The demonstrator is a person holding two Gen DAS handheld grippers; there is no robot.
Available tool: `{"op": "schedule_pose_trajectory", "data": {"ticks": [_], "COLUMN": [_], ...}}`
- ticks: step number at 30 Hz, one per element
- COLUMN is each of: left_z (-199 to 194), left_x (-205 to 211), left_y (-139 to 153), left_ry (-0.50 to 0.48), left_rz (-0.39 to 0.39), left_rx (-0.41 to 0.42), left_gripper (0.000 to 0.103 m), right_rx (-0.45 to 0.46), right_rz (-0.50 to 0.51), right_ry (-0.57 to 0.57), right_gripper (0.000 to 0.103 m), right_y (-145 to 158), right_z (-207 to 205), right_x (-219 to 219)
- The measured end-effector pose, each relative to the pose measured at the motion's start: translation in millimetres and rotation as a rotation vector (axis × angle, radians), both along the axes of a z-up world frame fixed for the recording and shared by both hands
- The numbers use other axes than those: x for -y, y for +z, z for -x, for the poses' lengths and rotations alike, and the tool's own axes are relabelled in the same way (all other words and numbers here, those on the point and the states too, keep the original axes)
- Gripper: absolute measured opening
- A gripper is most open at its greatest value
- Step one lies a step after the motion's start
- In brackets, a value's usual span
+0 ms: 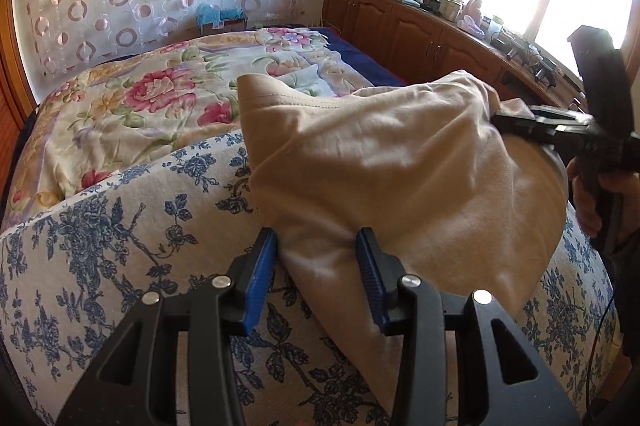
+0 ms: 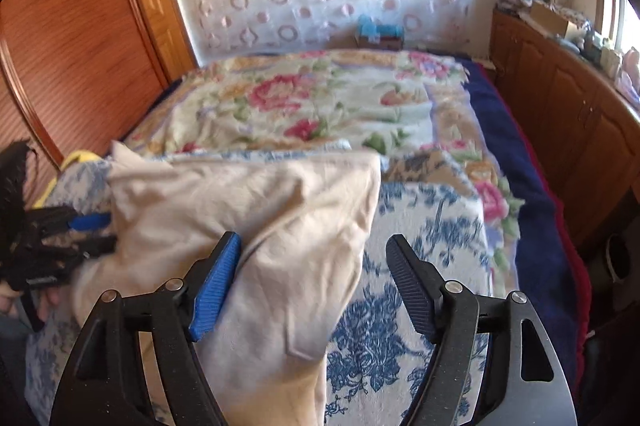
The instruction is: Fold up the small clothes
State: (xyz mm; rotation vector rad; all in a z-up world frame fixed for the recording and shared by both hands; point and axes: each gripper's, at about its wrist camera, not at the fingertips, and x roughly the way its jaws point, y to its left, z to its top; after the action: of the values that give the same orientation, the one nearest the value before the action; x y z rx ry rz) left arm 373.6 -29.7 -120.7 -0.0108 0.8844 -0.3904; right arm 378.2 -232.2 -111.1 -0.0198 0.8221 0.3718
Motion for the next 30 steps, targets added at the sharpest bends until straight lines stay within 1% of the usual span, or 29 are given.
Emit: {"op": "schedule_pose_trajectory", "data": {"ticks": [3,6,7,11,12,13,14,16,19,22,24,27,30], "left_z": [0,0,0,0,-1,-1,-2,-4,-7,-10,-14,-23,-31], "left_x": [0,0,0,0,0,-1,0,0,3,7,7,-3,-8], "left_y": [0,-1,-1,-2,-2,-3,-4,-5,-5,-5,-3,1,0], "left_ry": [0.002,0.003,0.003,0.004,0.006,0.008,0.010,0.011,0.015,0.019,0.019,0.069,0.104], "left_rz": [0.000,-0.002,-0.001,-0.001,0.002,0.003,0.002,-0.007,-0.024,-0.043,-0.045,0.023,0.037], "left_rx": [0.006,0.013,0.012,0.012,0.010,0.009,0.008,0.007,0.005,0.002,-0.023,-0.078,-0.091], "left_gripper": [0.041,0.042,0.042,0.042,0.042,0.043,0.043,0.044,0.045,0.045,0.045,0.045,0.045], "right_rx": [-0.053,-0.087,-0.084,-0.071,-0.065,-0.061,-0.059,-0.051,-0.043,-0.038,-0.035,-0.034,-0.034], "right_rz": [-0.029,-0.066,-0.076,-0.055,-0.044,-0.040,-0.042,-0.038,-0.043,-0.040,-0.034,-0.034,-0.033], "right_ry": [0.003,0.011,0.011,0.034,0.043,0.055,0.067,0.086,0.107,0.112,0.114,0.114,0.114], "right_gripper": [0.077,0.077,0.077,0.077,0.075,0.069,0.067,0.056,0.050,0.048,0.048,0.048,0.048], "right_y": [-14,-22,-22,-22,-22,-23,-24,-25,-27,-28,-29,-28,-29], "right_z": [-7,-10,-10,-9,-8,-6,-6,-4,-2,0,0,0,0], "right_x": [2,4,4,-5,-9,-12,-15,-19,-22,-23,-23,-24,-24]}}
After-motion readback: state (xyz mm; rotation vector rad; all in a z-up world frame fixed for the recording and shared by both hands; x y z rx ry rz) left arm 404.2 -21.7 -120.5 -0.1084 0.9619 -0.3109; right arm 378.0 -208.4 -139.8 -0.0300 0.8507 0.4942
